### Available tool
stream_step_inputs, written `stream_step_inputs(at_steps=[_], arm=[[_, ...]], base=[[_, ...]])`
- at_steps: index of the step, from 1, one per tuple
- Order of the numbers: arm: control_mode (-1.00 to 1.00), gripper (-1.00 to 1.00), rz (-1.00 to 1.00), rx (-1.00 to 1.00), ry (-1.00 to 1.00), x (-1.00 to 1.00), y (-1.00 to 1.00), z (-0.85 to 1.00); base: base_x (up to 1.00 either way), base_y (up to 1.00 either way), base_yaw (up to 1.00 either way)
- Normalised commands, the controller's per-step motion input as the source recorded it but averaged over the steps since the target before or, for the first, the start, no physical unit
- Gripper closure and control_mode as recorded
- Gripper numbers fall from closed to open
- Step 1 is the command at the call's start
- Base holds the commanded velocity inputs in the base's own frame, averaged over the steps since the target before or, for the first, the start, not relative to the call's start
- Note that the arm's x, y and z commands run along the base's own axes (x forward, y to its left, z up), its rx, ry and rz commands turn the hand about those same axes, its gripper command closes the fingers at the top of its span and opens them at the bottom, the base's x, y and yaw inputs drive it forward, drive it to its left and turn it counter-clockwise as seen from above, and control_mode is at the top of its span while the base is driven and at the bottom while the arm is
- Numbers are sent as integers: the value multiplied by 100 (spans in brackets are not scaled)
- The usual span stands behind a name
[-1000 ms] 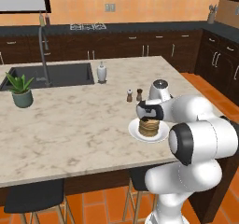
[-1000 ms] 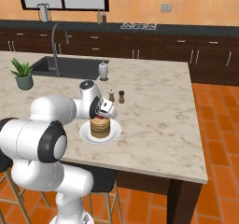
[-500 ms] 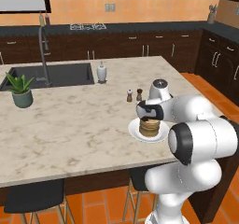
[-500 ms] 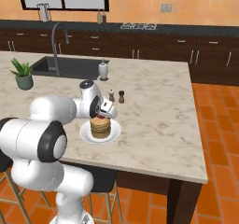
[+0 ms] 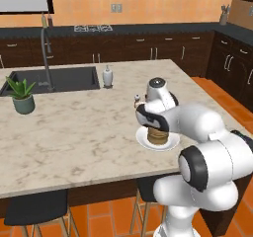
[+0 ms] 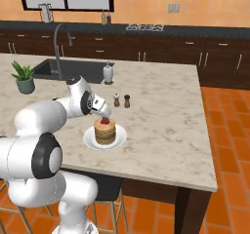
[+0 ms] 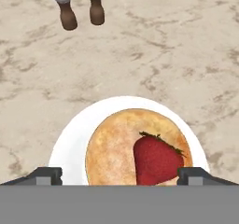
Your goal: Take the strawberry from the fridge and place it on top of the pancake, located on the dining counter.
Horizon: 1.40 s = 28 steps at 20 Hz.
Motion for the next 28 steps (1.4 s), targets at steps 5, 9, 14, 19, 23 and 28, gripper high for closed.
stream_step_inputs(at_steps=[5, 9, 14, 19, 23, 28], arm=[[-100, -100, 0, -6, 0, -90, 100, 54], [-100, -100, 0, 6, 0, -100, 75, 10], [-100, -100, 5, 0, 0, -100, 54, 5], [-100, -100, 16, 0, 11, -68, 17, 0], [-100, -100, 5, 0, 3, -3, 0, -2], [-100, -100, 0, 0, 0, 0, 0, 0]], base=[[0, 0, 0], [0, 0, 0], [0, 0, 0], [0, 0, 0], [0, 0, 0], [0, 0, 0]])
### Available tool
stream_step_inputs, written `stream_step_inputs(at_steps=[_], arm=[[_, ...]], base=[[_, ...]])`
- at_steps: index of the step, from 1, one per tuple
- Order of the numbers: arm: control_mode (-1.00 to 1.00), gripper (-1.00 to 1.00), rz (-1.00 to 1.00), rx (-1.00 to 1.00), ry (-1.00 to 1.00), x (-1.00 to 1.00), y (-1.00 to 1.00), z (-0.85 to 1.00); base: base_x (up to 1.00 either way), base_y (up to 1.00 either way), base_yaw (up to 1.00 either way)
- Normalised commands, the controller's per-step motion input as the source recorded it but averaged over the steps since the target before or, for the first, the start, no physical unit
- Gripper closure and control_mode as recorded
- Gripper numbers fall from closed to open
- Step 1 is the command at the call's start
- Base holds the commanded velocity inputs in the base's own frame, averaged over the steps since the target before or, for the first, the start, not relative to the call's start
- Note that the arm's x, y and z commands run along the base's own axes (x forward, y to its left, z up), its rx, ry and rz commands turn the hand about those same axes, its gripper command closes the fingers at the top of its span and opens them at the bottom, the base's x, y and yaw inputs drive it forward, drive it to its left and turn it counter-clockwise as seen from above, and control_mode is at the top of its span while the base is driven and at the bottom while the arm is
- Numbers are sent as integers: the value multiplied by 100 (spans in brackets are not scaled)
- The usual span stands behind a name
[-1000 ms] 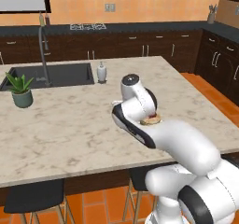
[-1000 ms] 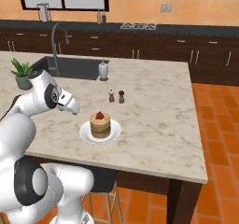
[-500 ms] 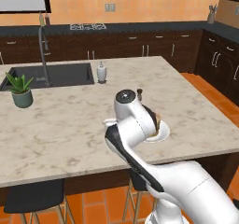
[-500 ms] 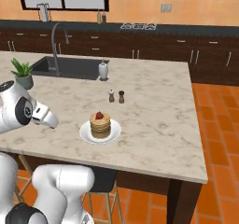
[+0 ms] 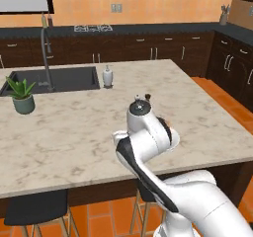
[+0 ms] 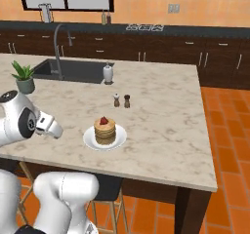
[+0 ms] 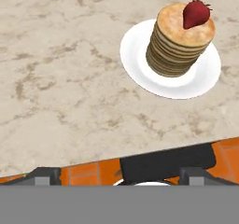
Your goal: Take the strawberry from the fridge and place it on top of the pancake, located on the dining counter.
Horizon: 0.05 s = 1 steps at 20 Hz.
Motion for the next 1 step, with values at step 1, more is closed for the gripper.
stream_step_inputs(at_steps=[1], arm=[[-100, -100, 0, 0, 0, 0, 0, 0]], base=[[0, 0, 0]])
